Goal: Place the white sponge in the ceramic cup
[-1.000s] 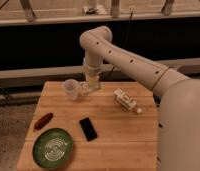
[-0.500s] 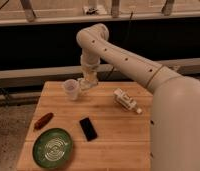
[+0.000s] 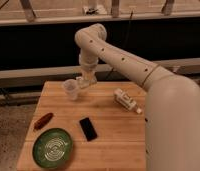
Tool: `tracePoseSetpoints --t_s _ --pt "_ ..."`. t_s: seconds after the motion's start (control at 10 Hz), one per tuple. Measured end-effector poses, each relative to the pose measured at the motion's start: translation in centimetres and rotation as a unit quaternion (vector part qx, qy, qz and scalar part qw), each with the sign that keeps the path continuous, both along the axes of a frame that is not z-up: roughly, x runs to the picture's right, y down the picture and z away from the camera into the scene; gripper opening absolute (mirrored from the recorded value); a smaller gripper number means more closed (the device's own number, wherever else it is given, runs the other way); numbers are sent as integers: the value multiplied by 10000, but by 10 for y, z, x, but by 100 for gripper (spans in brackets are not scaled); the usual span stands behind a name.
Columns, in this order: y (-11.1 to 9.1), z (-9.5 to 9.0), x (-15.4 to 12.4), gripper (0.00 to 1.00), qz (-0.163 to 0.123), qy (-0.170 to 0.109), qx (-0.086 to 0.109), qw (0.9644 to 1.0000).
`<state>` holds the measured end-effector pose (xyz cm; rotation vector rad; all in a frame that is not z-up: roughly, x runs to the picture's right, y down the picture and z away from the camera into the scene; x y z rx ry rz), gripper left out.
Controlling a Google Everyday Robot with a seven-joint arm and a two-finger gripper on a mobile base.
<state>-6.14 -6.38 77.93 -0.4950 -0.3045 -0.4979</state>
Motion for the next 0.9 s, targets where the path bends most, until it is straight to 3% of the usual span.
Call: tracePoseSetpoints --t_s 0.2,0.5,0.9 --pt "2 8 -21 0 -41 -63 11 10000" --pt "0 18 -15 0 -64 -97 42 9999" --pt "-1 28 -43 0 -89 -183 46 9998"
